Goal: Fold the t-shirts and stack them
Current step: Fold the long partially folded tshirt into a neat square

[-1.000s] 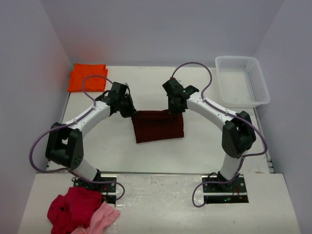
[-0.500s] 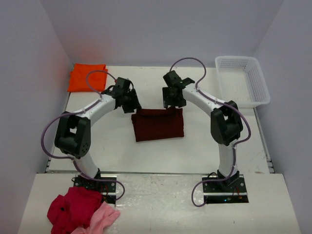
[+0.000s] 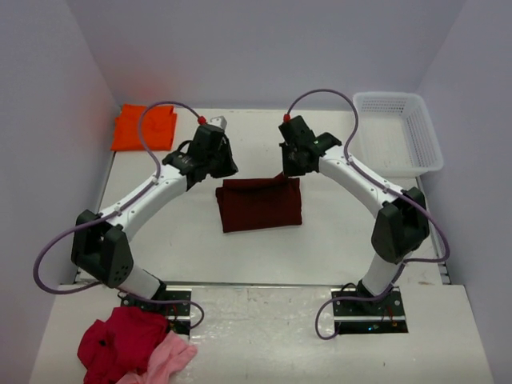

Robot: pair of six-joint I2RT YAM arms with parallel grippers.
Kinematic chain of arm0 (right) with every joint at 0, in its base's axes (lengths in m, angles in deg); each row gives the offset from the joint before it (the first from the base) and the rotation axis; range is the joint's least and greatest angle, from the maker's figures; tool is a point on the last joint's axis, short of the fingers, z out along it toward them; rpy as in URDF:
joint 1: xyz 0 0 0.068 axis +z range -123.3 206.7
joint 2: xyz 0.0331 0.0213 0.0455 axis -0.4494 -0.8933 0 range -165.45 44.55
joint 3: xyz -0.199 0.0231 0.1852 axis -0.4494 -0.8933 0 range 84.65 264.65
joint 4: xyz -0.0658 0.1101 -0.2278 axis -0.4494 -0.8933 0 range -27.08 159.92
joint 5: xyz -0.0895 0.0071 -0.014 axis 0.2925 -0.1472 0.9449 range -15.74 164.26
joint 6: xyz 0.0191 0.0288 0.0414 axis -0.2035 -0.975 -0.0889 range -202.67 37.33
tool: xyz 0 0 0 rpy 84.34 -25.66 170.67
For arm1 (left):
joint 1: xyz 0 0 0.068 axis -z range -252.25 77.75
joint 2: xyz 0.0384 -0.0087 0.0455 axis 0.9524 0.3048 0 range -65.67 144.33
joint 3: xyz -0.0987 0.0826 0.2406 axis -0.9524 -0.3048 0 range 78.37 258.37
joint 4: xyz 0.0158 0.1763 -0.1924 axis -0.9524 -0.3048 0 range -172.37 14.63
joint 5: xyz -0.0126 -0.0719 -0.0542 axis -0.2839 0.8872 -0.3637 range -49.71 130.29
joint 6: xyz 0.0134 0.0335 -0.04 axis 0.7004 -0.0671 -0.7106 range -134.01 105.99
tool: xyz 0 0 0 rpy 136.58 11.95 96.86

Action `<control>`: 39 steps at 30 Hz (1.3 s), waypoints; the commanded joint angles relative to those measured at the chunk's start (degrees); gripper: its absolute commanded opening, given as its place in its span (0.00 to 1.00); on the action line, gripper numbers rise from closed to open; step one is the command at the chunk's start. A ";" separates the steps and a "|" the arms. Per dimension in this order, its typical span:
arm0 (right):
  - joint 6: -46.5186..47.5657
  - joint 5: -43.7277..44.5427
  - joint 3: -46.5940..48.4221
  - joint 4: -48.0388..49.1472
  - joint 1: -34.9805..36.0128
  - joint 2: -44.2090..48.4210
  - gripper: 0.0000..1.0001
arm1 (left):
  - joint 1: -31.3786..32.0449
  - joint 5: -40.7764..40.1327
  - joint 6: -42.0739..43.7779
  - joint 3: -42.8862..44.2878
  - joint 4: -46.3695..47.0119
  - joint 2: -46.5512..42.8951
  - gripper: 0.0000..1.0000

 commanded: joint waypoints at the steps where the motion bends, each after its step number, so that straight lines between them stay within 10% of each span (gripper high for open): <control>1: -2.27 -3.80 -9.51 4.99 1.65 4.18 0.00 | 1.22 12.88 0.32 -0.73 3.10 4.76 0.00; 14: -5.08 -8.28 -15.87 10.89 4.47 1.30 0.00 | 2.71 30.22 -1.88 3.22 12.26 22.16 0.00; 39: -7.72 -8.54 -22.47 13.52 5.44 -4.68 0.00 | -10.73 33.66 1.28 14.64 15.70 35.71 0.00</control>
